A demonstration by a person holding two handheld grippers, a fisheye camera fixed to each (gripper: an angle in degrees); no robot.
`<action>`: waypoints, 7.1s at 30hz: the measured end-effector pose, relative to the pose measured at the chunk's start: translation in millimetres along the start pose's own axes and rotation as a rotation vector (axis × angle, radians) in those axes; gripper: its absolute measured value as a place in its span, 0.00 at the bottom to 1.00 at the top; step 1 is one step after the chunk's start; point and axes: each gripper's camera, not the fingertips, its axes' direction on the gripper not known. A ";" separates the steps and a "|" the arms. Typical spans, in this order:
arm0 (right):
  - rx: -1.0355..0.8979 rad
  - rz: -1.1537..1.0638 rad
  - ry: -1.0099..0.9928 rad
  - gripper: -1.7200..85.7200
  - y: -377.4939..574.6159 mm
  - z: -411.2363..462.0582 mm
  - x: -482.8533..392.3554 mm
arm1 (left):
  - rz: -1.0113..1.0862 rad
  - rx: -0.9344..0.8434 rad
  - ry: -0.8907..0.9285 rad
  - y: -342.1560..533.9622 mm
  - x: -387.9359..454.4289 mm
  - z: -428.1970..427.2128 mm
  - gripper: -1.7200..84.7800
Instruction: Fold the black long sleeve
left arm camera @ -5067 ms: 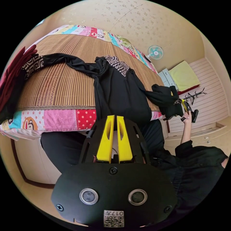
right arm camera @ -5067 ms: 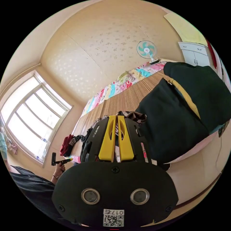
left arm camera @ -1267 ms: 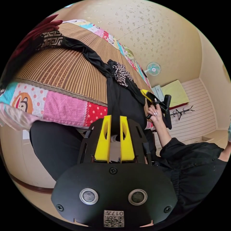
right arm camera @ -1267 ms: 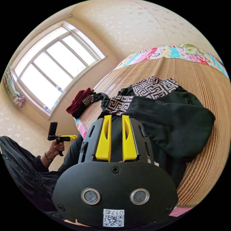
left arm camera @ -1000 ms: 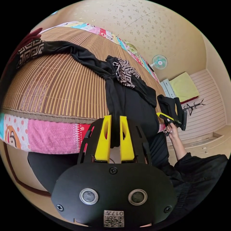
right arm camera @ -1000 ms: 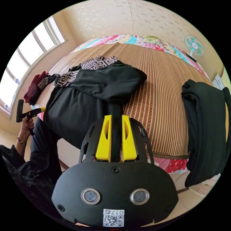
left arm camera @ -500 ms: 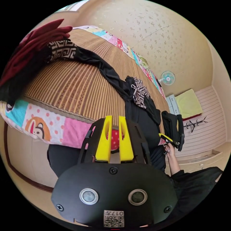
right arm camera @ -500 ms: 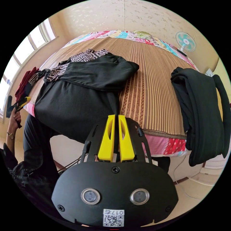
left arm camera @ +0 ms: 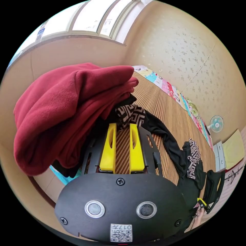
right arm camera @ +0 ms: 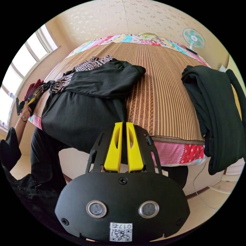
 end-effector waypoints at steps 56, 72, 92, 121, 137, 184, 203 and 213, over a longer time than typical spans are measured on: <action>0.096 0.069 -0.223 0.10 -102.3 11.7 124.3 | 0.436 -0.488 0.617 131.1 196.8 -5.3 0.09; 0.012 0.124 -0.122 0.07 -147.8 13.2 128.0 | 0.362 -0.514 0.618 142.2 177.2 -5.1 0.09; 0.047 0.013 -0.138 0.04 -91.6 -5.0 89.8 | 0.327 -0.449 0.551 146.2 154.1 -35.8 0.09; 0.154 0.063 -0.461 0.04 -23.4 -55.1 131.9 | 0.416 -0.402 0.766 89.4 137.8 -96.9 0.03; 0.057 0.096 -0.267 0.08 -9.2 -19.0 155.4 | 0.510 -0.434 0.461 157.3 145.7 -87.5 0.12; 0.269 0.061 -1.311 0.04 137.3 -69.1 308.6 | 0.240 -0.503 1.487 136.0 -77.1 -149.6 0.01; 0.268 0.286 -0.765 0.03 -29.0 -3.1 275.1 | -0.159 -0.280 1.347 47.8 -25.2 -2.3 0.01; 0.218 0.429 -0.607 0.07 -183.6 96.1 251.3 | -0.248 -0.245 1.147 -20.2 44.0 125.6 0.05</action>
